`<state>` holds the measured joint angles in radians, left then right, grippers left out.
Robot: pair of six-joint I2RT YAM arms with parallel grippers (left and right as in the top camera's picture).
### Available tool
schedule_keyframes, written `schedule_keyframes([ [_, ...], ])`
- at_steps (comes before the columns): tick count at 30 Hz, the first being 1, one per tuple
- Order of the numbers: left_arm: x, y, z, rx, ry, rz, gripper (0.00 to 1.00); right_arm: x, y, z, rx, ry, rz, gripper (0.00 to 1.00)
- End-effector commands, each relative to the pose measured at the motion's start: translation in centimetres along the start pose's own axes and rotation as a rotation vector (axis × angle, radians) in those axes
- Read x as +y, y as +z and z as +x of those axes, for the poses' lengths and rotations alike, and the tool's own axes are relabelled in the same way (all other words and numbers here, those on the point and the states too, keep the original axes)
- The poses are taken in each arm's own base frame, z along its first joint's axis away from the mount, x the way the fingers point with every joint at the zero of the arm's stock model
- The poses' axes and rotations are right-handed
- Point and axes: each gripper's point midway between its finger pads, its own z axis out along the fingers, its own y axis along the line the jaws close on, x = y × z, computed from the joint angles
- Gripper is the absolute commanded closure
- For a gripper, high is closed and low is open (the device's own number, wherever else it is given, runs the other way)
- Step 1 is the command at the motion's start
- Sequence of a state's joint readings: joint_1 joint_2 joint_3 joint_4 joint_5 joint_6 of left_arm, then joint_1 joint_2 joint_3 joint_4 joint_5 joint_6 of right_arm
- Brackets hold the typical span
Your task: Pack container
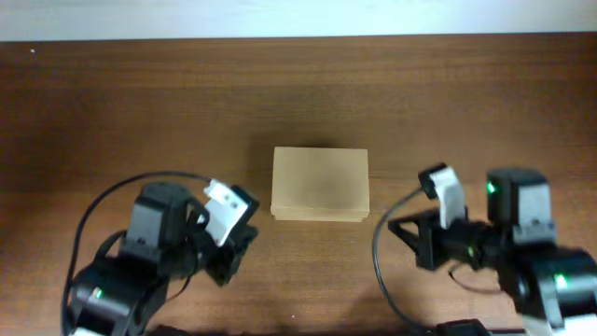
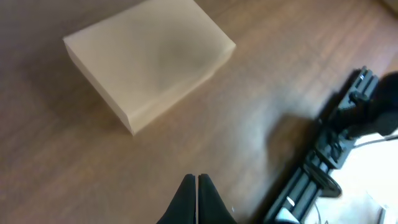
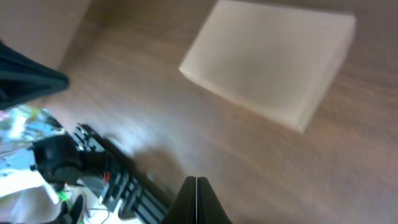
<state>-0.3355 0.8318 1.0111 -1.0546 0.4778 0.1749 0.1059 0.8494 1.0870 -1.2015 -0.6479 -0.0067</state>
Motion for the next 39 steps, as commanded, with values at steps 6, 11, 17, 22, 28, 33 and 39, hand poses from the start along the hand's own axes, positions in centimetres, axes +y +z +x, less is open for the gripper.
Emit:
schedule_keyframes([
  [6, -1.0, -0.5, 3.9, 0.011, -0.053, 0.001, 0.98, 0.5, -2.5, 3.8, -0.004, -0.013, 0.083, 0.96],
  [11, -1.4, -0.6, 5.0, -0.002, -0.08, 0.008, 0.98, 0.5, -2.7, 6.7, 0.004, -0.014, 0.093, 0.96],
  [17, -1.4, -0.7, 5.0, -0.005, -0.078, 0.006, 0.66, 0.8, -3.2, 7.6, -0.023, -0.032, 0.093, 0.6],
  [22, -1.4, -0.7, 5.0, -0.004, -0.104, 0.005, 0.01, 0.8, -3.2, 8.5, 0.013, -0.008, 0.094, 0.01],
  [28, -1.4, -0.7, 5.0, -0.004, -0.104, 0.005, 0.01, 0.6, -3.2, 8.6, 0.017, -0.006, 0.108, 0.01],
  [33, -1.4, -0.7, 5.0, -0.004, -0.104, 0.005, 0.01, 0.6, -3.2, 8.6, 0.017, -0.006, 0.107, 0.01],
  [39, -1.4, -0.7, 5.0, -0.004, -0.104, 0.005, 0.01, 0.6, -3.2, 8.6, 0.017, -0.006, 0.108, 0.01],
])
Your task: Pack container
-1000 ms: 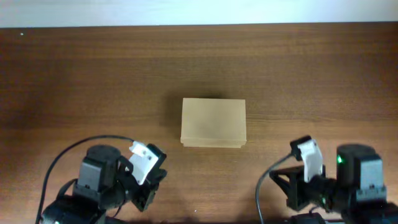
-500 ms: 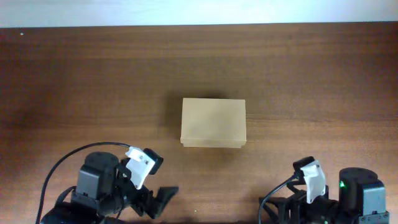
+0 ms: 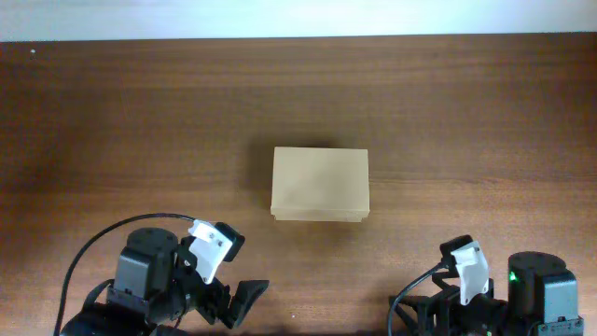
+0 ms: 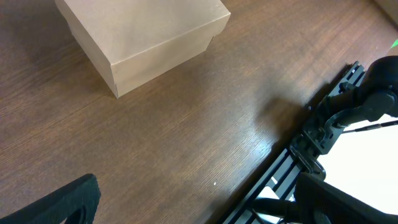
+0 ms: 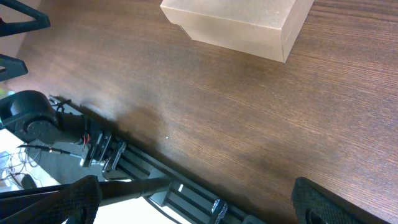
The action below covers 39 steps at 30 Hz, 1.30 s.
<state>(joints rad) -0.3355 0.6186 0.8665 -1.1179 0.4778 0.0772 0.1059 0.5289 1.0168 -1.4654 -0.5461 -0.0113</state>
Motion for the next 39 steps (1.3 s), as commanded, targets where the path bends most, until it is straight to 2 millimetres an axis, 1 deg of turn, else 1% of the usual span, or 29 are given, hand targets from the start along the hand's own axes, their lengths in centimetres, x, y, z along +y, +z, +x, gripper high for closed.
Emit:
schedule_keyframes([
  [1, -0.1, 0.1, 0.2, 0.001, -0.009, 0.006, 0.01, -0.2, 0.1, 0.2, 0.004, -0.009, 0.006, 0.01],
  [7, -0.1, 0.1, 0.2, 0.0, -0.009, 0.006, 0.01, -0.2, 0.1, 0.2, 0.004, -0.009, 0.006, 0.01],
  [10, 0.8, -0.1, 0.3, 0.002, -0.011, -0.049, 0.01, -0.1, 0.1, 0.2, 0.004, -0.009, 0.006, 0.01],
  [15, 0.9, -0.3, 0.3, -0.009, 0.001, -0.065, 0.01, -0.1, 0.1, 0.2, 0.004, -0.009, 0.006, 0.01],
  [17, 1.6, -0.7, -0.2, -0.04, 0.019, -0.113, 0.01, -0.1, 0.1, 0.2, 0.004, -0.009, 0.006, 0.01],
  [20, 3.0, -1.6, -1.8, -0.145, 0.052, -0.211, 0.01, -0.1, 0.1, 0.2, 0.004, -0.009, 0.006, 0.01],
  [22, 4.5, -2.3, -2.9, -0.233, 0.062, -0.297, 0.01, -0.1, 0.1, 0.2, 0.004, -0.009, 0.006, 0.01],
  [24, 5.5, -2.6, -3.0, -0.28, 0.057, -0.35, 0.01, -0.2, 0.1, 0.2, 0.004, -0.009, 0.006, 0.01],
  [26, 6.5, -2.4, -2.7, -0.317, 0.046, -0.382, 0.01, -0.2, 0.1, 0.2, 0.004, -0.009, 0.006, 0.01],
  [30, 8.0, -1.1, -0.7, -0.337, 0.021, -0.42, 0.01, -0.1, 0.1, 0.2, 0.004, -0.009, 0.006, 0.01],
  [34, 8.9, 0.7, 1.9, -0.325, 0.008, -0.425, 0.01, -0.1, 0.1, 0.2, 0.004, -0.009, 0.006, 0.01],
  [38, 9.2, 2.3, 3.7, -0.323, -0.006, -0.407, 0.01, -0.1, 0.1, 0.2, 0.004, -0.009, 0.006, 0.01],
  [39, 9.4, 2.6, 3.9, -0.329, -0.012, -0.406, 0.01, -0.2, 0.1, 0.2, 0.004, -0.009, 0.006, 0.01],
])
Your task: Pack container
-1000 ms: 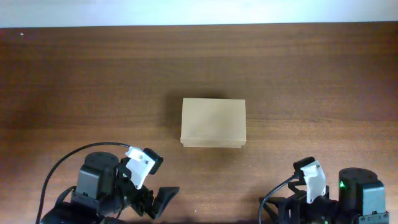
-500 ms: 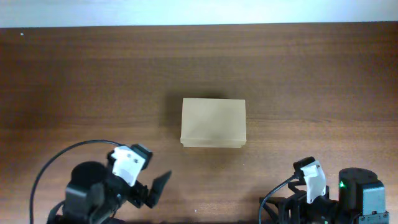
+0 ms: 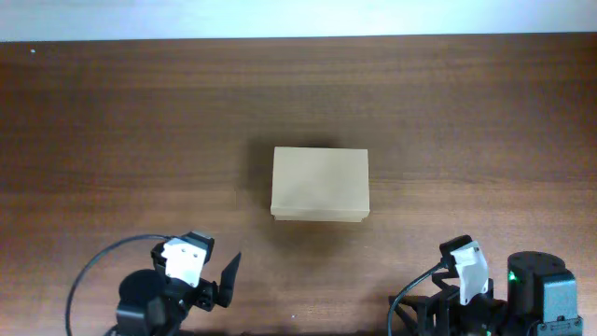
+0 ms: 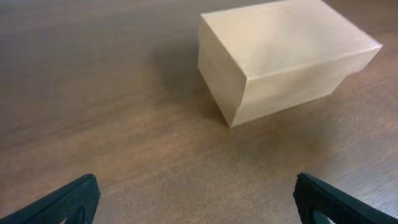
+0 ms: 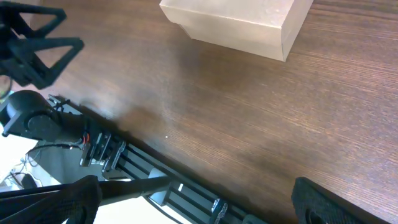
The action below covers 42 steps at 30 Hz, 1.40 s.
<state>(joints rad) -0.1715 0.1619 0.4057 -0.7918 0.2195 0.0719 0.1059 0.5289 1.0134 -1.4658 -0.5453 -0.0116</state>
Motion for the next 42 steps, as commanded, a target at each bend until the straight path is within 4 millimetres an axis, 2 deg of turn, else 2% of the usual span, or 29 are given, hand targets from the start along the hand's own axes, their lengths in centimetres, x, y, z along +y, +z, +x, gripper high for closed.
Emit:
schedule_keyframes([
  [1, 0.2, 0.7, 0.9, -0.02, -0.028, -0.004, 0.01, -0.1, 0.0, 0.1, 0.001, -0.011, 0.005, 0.01],
  [12, 0.0, 3.3, 4.0, -0.031, -0.057, 0.026, 0.01, -0.1, 0.0, 0.1, 0.001, -0.011, 0.005, 0.01],
  [42, 0.1, 3.4, 4.3, -0.019, -0.055, 0.023, 0.01, -0.1, 0.0, 0.1, 0.001, -0.011, 0.005, 0.01],
])
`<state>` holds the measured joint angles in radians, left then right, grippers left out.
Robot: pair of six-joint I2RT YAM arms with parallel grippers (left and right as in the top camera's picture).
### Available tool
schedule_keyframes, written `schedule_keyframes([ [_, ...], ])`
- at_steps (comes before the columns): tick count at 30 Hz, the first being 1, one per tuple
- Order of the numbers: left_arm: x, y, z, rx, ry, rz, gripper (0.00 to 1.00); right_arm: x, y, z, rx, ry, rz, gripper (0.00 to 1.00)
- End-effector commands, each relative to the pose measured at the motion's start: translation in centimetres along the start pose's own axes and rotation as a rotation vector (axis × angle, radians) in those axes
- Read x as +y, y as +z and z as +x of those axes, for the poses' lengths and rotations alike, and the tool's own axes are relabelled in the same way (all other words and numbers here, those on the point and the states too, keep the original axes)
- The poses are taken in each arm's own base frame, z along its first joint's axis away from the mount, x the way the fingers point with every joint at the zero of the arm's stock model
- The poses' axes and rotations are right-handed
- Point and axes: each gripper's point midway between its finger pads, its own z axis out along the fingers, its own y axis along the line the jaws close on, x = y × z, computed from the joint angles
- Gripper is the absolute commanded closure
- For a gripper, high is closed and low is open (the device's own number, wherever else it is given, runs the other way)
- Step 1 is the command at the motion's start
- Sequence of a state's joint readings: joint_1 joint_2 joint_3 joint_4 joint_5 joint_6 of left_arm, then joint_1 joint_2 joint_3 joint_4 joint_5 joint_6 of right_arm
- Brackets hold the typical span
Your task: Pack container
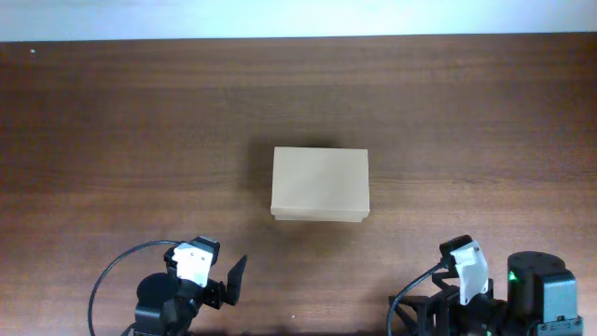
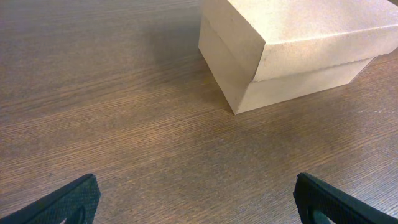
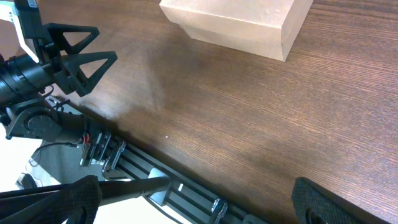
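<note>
A closed tan cardboard box (image 1: pixel 319 183) with its lid on sits at the middle of the wooden table (image 1: pixel 466 112). The left wrist view has the box (image 2: pixel 292 43) at upper right, and the right wrist view has the box (image 3: pixel 239 18) at the top edge. My left gripper (image 2: pixel 196 200) is open at the table's front edge, left of the box, with nothing between its fingers (image 2: pixel 71 200). At the front right, my right gripper (image 3: pixel 193 200) is also open and holds nothing, well apart from the box.
In the right wrist view the left arm's open gripper (image 3: pixel 68 53) shows at upper left. Below the table's front edge runs a metal rail frame (image 3: pixel 161 180) with cables. A pale strip (image 1: pixel 298 17) borders the table's far edge.
The left arm has shifted slightly right along the front edge and sits lower, so the box looks nearer in its view. The right arm has not moved. Both grippers remain open.
Both grippers were shut on the table near the box's front corners. Then both were back at the front edge and open. After that the left arm had turned to face the box from the front left, where it still sits. The box stayed in place throughout.
</note>
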<state>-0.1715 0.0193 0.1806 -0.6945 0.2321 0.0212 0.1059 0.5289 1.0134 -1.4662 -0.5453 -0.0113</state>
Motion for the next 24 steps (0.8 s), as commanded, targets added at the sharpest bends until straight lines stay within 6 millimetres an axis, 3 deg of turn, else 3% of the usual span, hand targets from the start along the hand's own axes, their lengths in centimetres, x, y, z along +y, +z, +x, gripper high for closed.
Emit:
schedule_keyframes([
  [1, -0.1, 0.0, 0.1, -0.003, -0.008, 0.01, 0.01, -0.1, 0.0, 0.1, 0.0, -0.011, 0.006, 0.01],
  [10, -0.2, 0.0, 0.2, -0.003, -0.008, 0.011, 0.01, 0.0, 0.0, 0.2, 0.005, -0.022, 0.001, 0.01],
  [12, -0.2, 0.0, 0.2, -0.003, -0.008, 0.011, 0.01, -0.8, 0.1, 0.0, 0.002, -0.08, 0.053, 0.01],
  [15, -0.2, 0.0, 0.2, -0.003, -0.008, 0.011, 0.01, -0.5, 0.3, -0.1, -0.009, -0.156, 0.038, 0.01],
  [24, -0.1, 0.0, 0.1, -0.004, -0.008, 0.01, 0.01, -0.3, 5.0, -0.6, -0.188, -0.368, -0.072, 0.01],
])
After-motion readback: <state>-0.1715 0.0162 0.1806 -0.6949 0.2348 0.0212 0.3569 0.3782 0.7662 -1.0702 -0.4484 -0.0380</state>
